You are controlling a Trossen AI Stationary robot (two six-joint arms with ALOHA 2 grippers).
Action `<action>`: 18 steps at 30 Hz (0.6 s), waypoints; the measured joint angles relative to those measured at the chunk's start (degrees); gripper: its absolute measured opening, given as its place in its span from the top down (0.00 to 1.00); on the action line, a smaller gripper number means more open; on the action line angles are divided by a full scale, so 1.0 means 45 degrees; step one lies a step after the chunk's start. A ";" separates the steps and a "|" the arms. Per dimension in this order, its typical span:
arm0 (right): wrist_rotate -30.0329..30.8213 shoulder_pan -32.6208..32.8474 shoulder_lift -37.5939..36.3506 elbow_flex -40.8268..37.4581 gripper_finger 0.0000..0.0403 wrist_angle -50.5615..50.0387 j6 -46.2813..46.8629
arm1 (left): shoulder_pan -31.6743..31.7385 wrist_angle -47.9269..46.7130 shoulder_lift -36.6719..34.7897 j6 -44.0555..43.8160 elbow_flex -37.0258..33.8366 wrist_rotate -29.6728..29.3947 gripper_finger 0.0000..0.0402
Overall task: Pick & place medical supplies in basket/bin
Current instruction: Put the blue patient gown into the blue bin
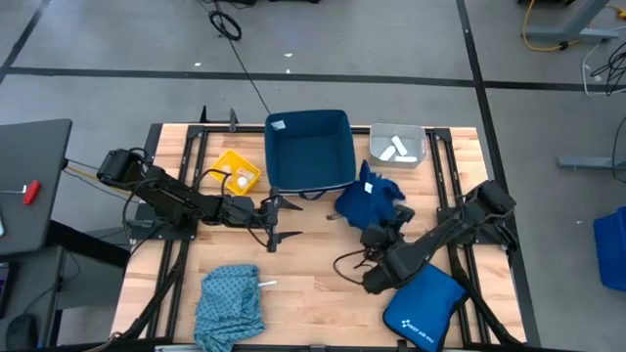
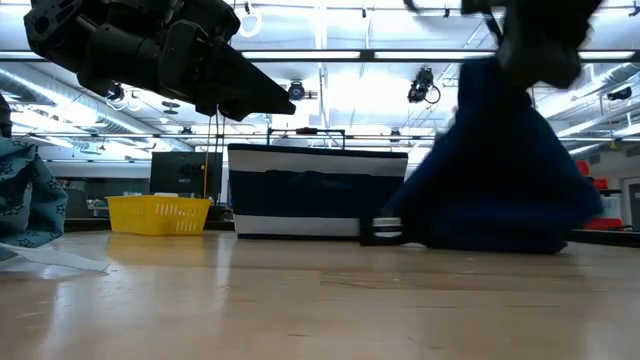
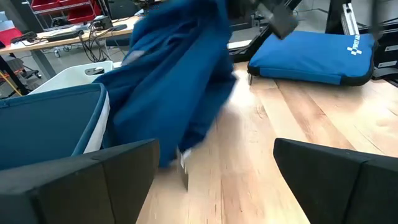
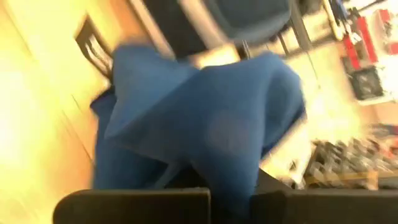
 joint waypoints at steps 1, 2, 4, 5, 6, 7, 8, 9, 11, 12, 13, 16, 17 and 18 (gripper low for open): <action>0.0263 -0.0055 -0.0075 0.0203 0.99 0.0080 -0.0193 | 0.0000 0.0003 0.0000 -0.0025 0.0000 -0.0005 0.21; 0.0419 -0.0070 -0.0158 0.0317 0.99 0.0073 -0.0375 | 0.0000 0.0031 0.0000 -0.0044 0.0000 0.0000 0.21; 0.0805 -0.0098 -0.0290 0.0754 0.99 0.0023 -0.0552 | 0.0000 0.0095 0.0000 -0.0045 0.0000 0.0002 0.21; 0.1077 -0.0078 -0.0329 0.0980 0.99 0.0029 -0.0655 | 0.0000 0.0092 0.0000 -0.0044 0.0000 -0.0003 0.21; 0.1211 -0.0064 -0.0341 0.1162 0.99 0.0037 -0.0843 | 0.0000 0.0091 0.0000 -0.0042 0.0000 0.0000 0.21; 0.1297 -0.0054 -0.0341 0.1335 0.99 0.0032 -0.1102 | 0.0000 0.0092 0.0000 -0.0033 0.0004 0.0000 0.21; 0.1438 -0.0034 -0.0341 0.1517 0.99 0.0045 -0.1331 | 0.0000 0.0091 0.0000 -0.0022 0.0000 0.0000 0.21; 0.1708 -0.0020 -0.0342 0.1694 0.99 0.0045 -0.1471 | 0.0000 0.0091 0.0000 0.0005 0.0000 0.0000 0.21; 0.1915 -0.0035 -0.0355 0.1884 0.99 0.0034 -0.1741 | 0.0000 0.0091 0.0000 0.0006 0.0000 0.0000 0.21; 0.1639 -0.0109 -0.0355 0.1963 0.99 0.0043 -0.1977 | 0.0000 0.0091 0.0000 0.0005 0.0000 0.0000 0.21; 0.1110 -0.0227 -0.0355 0.2030 0.99 0.0073 -0.2315 | 0.0000 0.0091 0.0000 0.0005 0.0000 0.0000 0.21; -0.0795 -0.0634 -0.0357 0.2006 0.97 0.0688 -0.3143 | 0.0000 0.0091 -0.0003 0.0000 0.0000 0.0000 0.21; -0.1266 -0.0728 -0.0350 0.1970 0.95 0.1002 -0.3383 | 0.0000 0.0092 0.0000 0.0000 0.0001 0.0000 0.21; -0.1578 -0.0812 -0.0350 0.1890 0.93 0.1388 -0.3682 | 0.0000 0.0091 0.0000 0.0000 0.0000 0.0002 0.21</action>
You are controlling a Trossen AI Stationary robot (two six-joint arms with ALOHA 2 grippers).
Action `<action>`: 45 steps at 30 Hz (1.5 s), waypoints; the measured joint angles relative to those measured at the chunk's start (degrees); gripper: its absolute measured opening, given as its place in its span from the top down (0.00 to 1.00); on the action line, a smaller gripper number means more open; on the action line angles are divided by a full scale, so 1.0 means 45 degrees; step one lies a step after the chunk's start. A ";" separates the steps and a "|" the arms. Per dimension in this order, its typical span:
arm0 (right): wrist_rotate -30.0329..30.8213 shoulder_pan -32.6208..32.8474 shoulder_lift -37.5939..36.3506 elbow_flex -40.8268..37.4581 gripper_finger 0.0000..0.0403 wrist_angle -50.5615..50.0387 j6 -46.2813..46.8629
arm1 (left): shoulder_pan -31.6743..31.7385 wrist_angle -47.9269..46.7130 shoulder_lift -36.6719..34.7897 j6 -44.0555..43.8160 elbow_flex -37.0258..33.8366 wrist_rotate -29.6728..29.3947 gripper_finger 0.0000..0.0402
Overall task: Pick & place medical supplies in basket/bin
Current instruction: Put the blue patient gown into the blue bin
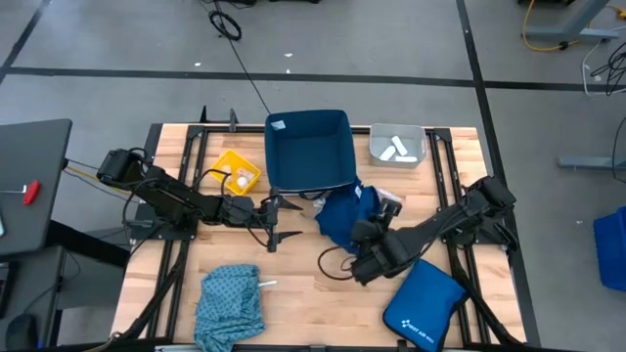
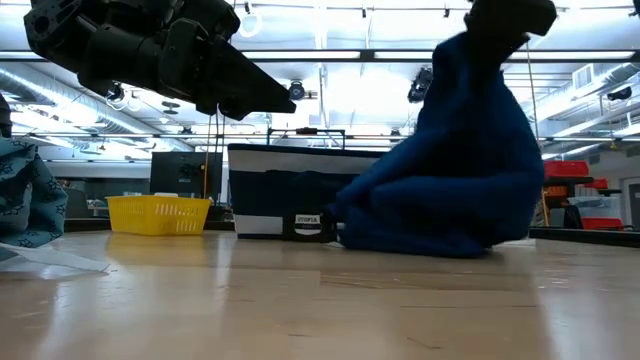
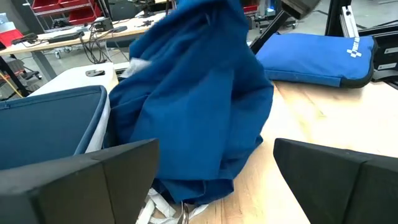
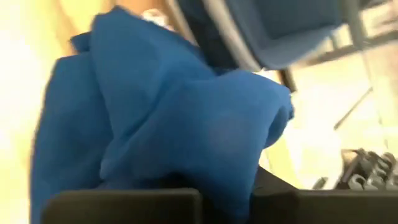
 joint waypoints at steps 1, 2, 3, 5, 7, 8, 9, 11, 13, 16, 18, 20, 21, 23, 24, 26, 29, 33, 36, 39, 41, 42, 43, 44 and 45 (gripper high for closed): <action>-0.0209 -0.0047 -0.0005 -0.0128 0.90 0.0473 -0.0401 | 0.0000 0.0003 0.0000 0.0000 0.0001 0.0003 0.21; -0.0416 -0.0060 -0.0003 -0.0261 0.88 0.0975 -0.0851 | 0.0000 0.0005 0.0000 -0.0006 0.0000 0.0003 0.21; -0.0586 -0.0045 0.0003 -0.0378 0.85 0.1486 -0.1340 | 0.0000 0.0010 0.0000 -0.0030 0.0000 0.0004 0.21; -0.0775 -0.0023 0.0000 -0.0640 0.79 0.2581 -0.2430 | 0.0000 0.0028 0.0000 -0.0042 0.0000 0.0008 0.21; -0.1081 -0.0024 0.0005 -0.0943 0.72 0.3961 -0.3681 | 0.0000 0.0052 0.0000 -0.0042 0.0000 0.0008 0.21; -0.1230 -0.0046 0.0005 -0.1061 0.68 0.4616 -0.4190 | 0.0000 0.0062 0.0000 -0.0039 0.0002 0.0008 0.21; -0.1293 -0.0095 0.0005 -0.1153 0.64 0.5244 -0.4550 | 0.0000 0.0063 0.0000 -0.0039 0.0000 0.0008 0.21; -0.1577 -0.0215 0.0005 -0.1290 0.55 0.6240 -0.4960 | 0.0000 0.0068 0.0000 -0.0039 0.0003 0.0008 0.21; -0.1820 -0.0400 0.0005 -0.1332 0.47 0.6562 -0.4992 | 0.0000 0.0092 0.0000 -0.0039 0.0002 0.0008 0.21; -0.2308 -0.0698 0.0005 -0.1332 0.37 0.6655 -0.4938 | 0.0000 0.0097 0.0000 -0.0043 0.0000 0.0008 0.21; -0.2650 -0.0865 0.0036 -0.1332 0.31 0.6664 -0.5004 | 0.0000 0.0097 0.0000 -0.0042 0.0000 0.0008 0.21; -0.2987 -0.1016 0.0206 -0.1332 0.27 0.6662 -0.5201 | 0.0000 0.0097 0.0000 -0.0044 0.0003 0.0011 0.21; -0.3154 -0.1092 0.0371 -0.1332 0.26 0.6671 -0.5333 | 0.0000 0.0097 0.0000 -0.0042 0.0004 0.0012 0.21; -0.3365 -0.1255 0.0784 -0.1332 0.24 0.6713 -0.5494 | 0.0000 0.0097 0.0000 -0.0044 0.0002 0.0013 0.21; -0.3425 -0.1344 0.1047 -0.1332 0.24 0.6705 -0.5559 | 0.0000 0.0097 0.0000 -0.0044 0.0003 0.0013 0.21; -0.3483 -0.1558 0.1631 -0.1332 0.24 0.6674 -0.5613 | 0.0000 0.0097 0.0000 -0.0044 0.0001 0.0015 0.21; -0.3532 -0.1917 0.2565 -0.1332 0.24 0.6667 -0.5643 | 0.0000 0.0097 0.0000 -0.0044 0.0000 0.0144 0.21; -0.3877 -0.2350 0.3667 -0.1265 0.24 0.6792 -0.5715 | -0.0010 0.0092 0.0000 -0.0045 0.0000 0.0154 0.21; -0.4496 -0.2611 0.4190 -0.1223 0.24 0.6912 -0.5921 | -0.0010 0.0092 0.0000 -0.0047 0.0003 0.0154 0.21; -0.4848 -0.2763 0.4332 -0.1201 0.24 0.7245 -0.6034 | -0.0005 0.0092 0.0000 -0.0044 0.0000 0.0241 0.21; -0.5011 -0.2827 0.4358 -0.1196 0.24 0.7681 -0.6087 | -0.0010 0.0092 0.0000 -0.0036 0.0000 0.0251 0.21; -0.5065 -0.2850 0.4363 -0.1197 0.25 0.7829 -0.6140 | -0.0010 0.0095 0.0000 -0.0034 0.0005 0.0251 0.21; -0.5116 -0.2870 0.4376 -0.1201 0.25 0.7972 -0.6191 | -0.0005 0.0092 0.0000 -0.0034 0.0001 0.0251 0.21; -0.5157 -0.2875 0.4376 -0.1201 0.27 0.7986 -0.6201 | -0.0005 0.0092 0.0000 -0.0034 0.0000 0.0248 0.21; -0.5215 -0.2884 0.4376 -0.1206 0.29 0.8004 -0.6182 | -0.0005 0.0097 0.0000 -0.0028 0.0000 0.0250 0.21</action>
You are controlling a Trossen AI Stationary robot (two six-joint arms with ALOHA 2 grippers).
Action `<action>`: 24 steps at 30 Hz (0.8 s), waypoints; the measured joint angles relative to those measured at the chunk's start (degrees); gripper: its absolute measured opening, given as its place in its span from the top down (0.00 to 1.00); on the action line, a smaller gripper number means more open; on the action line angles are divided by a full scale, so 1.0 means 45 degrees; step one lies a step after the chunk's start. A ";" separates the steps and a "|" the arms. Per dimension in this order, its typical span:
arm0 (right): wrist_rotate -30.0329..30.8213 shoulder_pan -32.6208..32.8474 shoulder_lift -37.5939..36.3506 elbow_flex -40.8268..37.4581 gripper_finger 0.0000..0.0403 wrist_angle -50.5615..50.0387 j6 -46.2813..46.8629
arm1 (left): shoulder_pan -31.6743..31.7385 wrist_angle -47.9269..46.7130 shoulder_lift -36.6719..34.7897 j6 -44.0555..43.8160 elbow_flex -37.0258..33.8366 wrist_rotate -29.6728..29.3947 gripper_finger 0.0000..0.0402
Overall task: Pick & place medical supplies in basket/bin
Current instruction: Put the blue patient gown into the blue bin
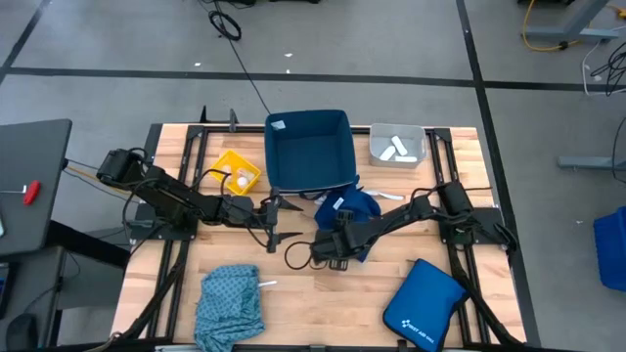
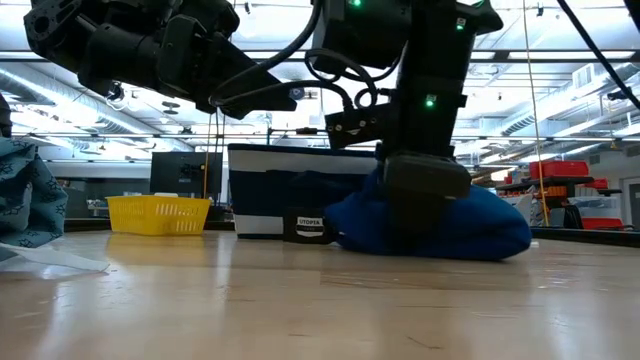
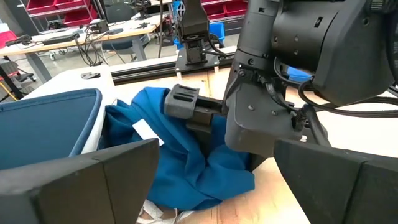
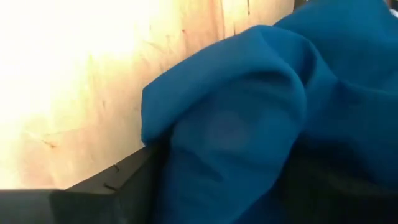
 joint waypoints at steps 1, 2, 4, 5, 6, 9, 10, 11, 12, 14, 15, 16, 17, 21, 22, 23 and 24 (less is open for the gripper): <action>-0.0082 -0.0005 0.0000 -0.0005 0.32 0.0033 0.0001 | 0.0000 0.0000 0.0000 0.0003 0.0000 0.0001 0.21; -0.0159 -0.0005 0.0000 -0.0018 0.35 0.0098 -0.0021 | 0.0000 -0.0005 0.0000 0.0003 0.0000 -0.0003 0.21; -0.0163 0.0002 0.0012 -0.0044 0.44 0.0360 -0.0005 | 0.0000 0.0000 0.0000 0.0008 0.0000 -0.0003 0.21; -0.0164 0.0004 0.0027 -0.0044 0.50 0.0487 0.0020 | 0.0000 -0.0002 0.0000 0.0008 0.0005 0.0001 0.21; -0.0163 0.0000 0.0044 -0.0044 0.56 0.0609 0.0108 | 0.0000 -0.0005 0.0000 0.0008 0.0003 -0.0001 0.21; -0.0018 0.0010 0.0074 -0.0045 0.78 0.0691 0.0225 | 0.0000 0.0000 0.0000 0.0018 0.0000 -0.0003 0.21; 0.0031 0.0064 0.0083 -0.0049 0.87 0.0696 0.0309 | 0.0000 0.0000 0.0000 0.0018 0.0000 -0.0003 0.21; 0.0035 0.0091 0.0083 -0.0049 0.92 0.0697 0.0393 | 0.0000 0.0000 0.0000 0.0023 0.0000 -0.0003 0.21; 0.0093 0.0143 0.0083 -0.0049 0.95 0.0690 0.0529 | 0.0000 0.0000 0.0000 0.0026 0.0000 -0.0003 0.21; 0.0298 0.0314 0.0096 -0.0049 0.95 0.0626 0.0907 | 0.0000 0.0000 0.0000 0.0028 0.0000 -0.0003 0.21; 0.0419 0.0436 0.0097 -0.0052 0.95 0.0571 0.1110 | 0.0000 0.0000 0.0000 0.0028 0.0004 -0.0003 0.21; 0.0650 0.0591 0.0097 -0.0064 0.95 0.0507 0.1381 | 0.0000 0.0000 -0.0002 0.0028 0.0002 -0.0003 0.21; 0.0919 0.0797 0.0107 -0.0068 0.95 0.0354 0.1623 | 0.0000 0.0000 0.0000 0.0028 0.0003 -0.0003 0.21; 0.1613 0.1820 -0.0098 0.0450 0.95 -0.1344 0.2583 | 0.0005 0.0000 0.0000 0.0028 0.0000 -0.0003 0.21; 0.1564 0.2055 -0.0116 0.0728 0.95 -0.1939 0.2836 | 0.0005 0.0008 0.0000 0.0028 0.0000 -0.0003 0.21; 0.1656 0.2282 -0.0201 0.1021 0.95 -0.2312 0.3084 | 0.0005 0.0019 0.0000 0.0028 0.0000 -0.0003 0.21; 0.1975 0.2516 -0.0378 0.1329 0.95 -0.2563 0.3218 | 0.0005 0.0027 0.0000 0.0028 0.0005 -0.0003 0.21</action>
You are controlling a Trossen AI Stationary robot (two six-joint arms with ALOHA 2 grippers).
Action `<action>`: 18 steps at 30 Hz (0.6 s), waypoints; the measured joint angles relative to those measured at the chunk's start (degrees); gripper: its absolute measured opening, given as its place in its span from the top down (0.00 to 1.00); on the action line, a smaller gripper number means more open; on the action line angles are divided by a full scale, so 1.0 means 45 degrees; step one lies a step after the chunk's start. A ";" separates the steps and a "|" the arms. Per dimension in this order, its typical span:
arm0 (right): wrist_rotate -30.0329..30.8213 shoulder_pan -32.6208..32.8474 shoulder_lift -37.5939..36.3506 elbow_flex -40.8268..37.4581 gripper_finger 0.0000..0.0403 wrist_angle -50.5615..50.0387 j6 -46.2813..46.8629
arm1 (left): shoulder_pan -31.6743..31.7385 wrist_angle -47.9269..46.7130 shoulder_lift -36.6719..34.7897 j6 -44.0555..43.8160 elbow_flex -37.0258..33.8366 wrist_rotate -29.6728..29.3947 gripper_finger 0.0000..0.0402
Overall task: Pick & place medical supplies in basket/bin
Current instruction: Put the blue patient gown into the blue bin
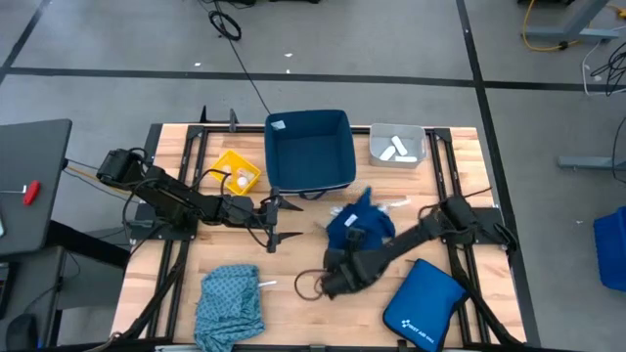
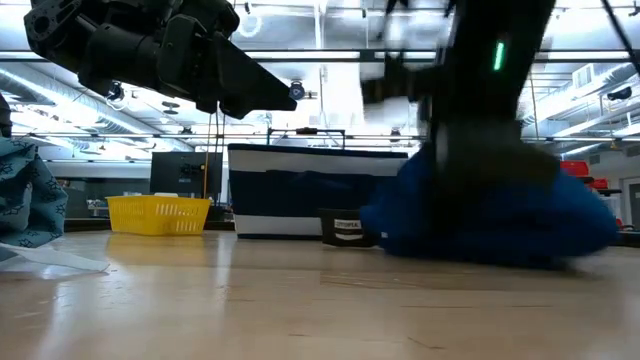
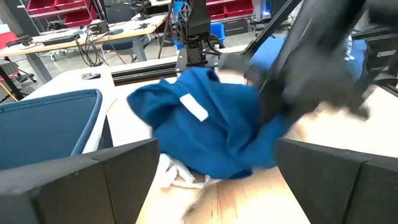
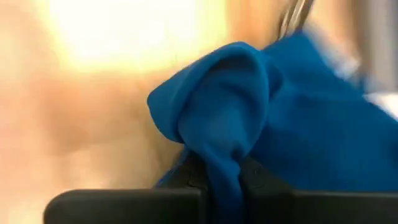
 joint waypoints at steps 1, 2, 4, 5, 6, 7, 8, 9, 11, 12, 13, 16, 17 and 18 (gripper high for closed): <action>0.0340 0.0208 -0.0230 0.0366 0.95 -0.0251 0.0064 | 0.0000 0.0013 0.0000 0.0000 -0.0002 -0.0003 0.21; 0.0765 0.0423 -0.0488 0.0726 0.95 -0.0490 0.0134 | 0.0000 0.0030 0.0000 0.0000 -0.0005 0.0000 0.21; 0.1800 0.0799 -0.0830 0.1418 0.95 -0.0960 0.0239 | 0.0000 0.0071 0.0000 0.0000 -0.0005 0.0000 0.21; 0.2326 0.0974 -0.0987 0.1703 0.95 -0.1111 0.0219 | -0.0004 0.0084 0.0000 0.0000 -0.0005 0.0000 0.21; 0.2883 0.1159 -0.1142 0.1967 0.95 -0.1208 0.0085 | -0.0005 0.0120 0.0000 0.0000 -0.0005 0.0000 0.21; 0.3484 0.1320 -0.1356 0.2228 0.95 -0.1209 -0.0072 | -0.0005 0.0137 0.0000 0.0000 -0.0005 0.0000 0.21; 0.4195 0.1475 -0.1644 0.2403 0.95 -0.1125 -0.0255 | -0.0005 0.0143 0.0000 0.0000 -0.0002 0.0000 0.21; 0.4975 0.1620 -0.1916 0.2525 0.95 -0.1075 -0.0420 | -0.0012 0.0150 0.0000 -0.0001 -0.0005 0.0000 0.21; 0.6391 0.1815 -0.2474 0.2571 0.95 -0.0993 -0.0654 | -0.0036 0.0177 0.0000 -0.0021 -0.0004 -0.0005 0.21; 0.7042 0.1857 -0.2660 0.2571 0.95 -0.1024 -0.0690 | -0.0078 0.0177 0.0000 -0.0034 0.0000 -0.0005 0.21; 0.7640 0.1896 -0.2849 0.2562 0.95 -0.1052 -0.0731 | -0.0110 0.0172 0.0000 -0.0030 -0.0005 0.0000 0.21; 0.9732 0.1910 -0.3401 0.2556 0.95 -0.1132 -0.1101 | -0.0272 0.0174 -0.0002 0.0022 -0.0005 -0.0006 0.21; 1.0403 0.1871 -0.3556 0.2559 0.95 -0.1140 -0.1347 | -0.0302 0.0191 0.0000 0.0048 -0.0002 -0.0012 0.21; 1.1016 0.1786 -0.3677 0.2566 0.95 -0.1104 -0.1623 | -0.0348 0.0234 0.0000 0.0097 -0.0004 -0.0029 0.21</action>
